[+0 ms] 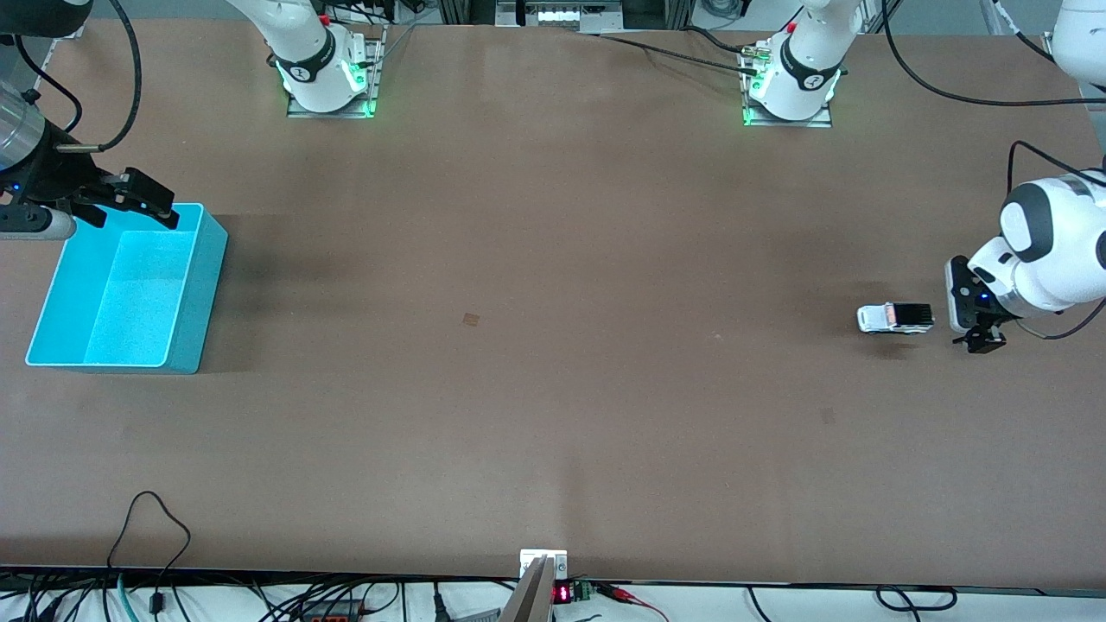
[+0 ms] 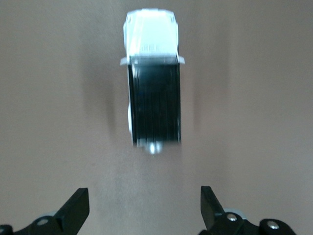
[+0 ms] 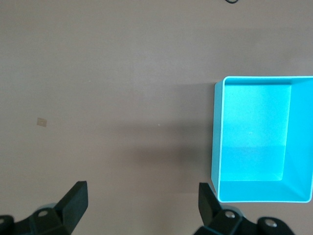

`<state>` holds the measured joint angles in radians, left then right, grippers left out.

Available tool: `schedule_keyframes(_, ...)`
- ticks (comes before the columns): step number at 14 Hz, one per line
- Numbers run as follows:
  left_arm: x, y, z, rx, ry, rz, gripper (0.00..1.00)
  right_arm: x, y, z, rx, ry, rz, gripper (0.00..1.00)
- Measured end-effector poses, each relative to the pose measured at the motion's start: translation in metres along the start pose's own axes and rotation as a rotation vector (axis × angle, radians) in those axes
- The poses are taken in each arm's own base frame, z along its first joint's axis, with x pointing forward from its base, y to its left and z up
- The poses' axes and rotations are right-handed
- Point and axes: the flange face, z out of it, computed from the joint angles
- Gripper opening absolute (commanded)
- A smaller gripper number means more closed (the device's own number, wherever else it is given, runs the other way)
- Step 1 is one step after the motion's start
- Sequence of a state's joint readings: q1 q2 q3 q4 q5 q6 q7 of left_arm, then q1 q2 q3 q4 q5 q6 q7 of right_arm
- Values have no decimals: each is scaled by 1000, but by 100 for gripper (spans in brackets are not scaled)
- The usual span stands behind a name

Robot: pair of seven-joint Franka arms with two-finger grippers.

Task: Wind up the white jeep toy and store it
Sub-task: 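Open the left gripper and raise it off the jeep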

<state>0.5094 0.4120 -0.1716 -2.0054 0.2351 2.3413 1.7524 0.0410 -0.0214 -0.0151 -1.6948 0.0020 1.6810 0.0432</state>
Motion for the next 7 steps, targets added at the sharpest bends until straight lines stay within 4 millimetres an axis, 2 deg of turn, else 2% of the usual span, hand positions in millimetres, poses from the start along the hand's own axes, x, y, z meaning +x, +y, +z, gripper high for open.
schedule_keyframes(4,21,-19,-56,-73,-1,-105,100,0,0,0,0,0,0,100)
schedule_keyframes(7,40,-27,-87,-152,-5,-233,100,0,0,0,0,0,0,100)
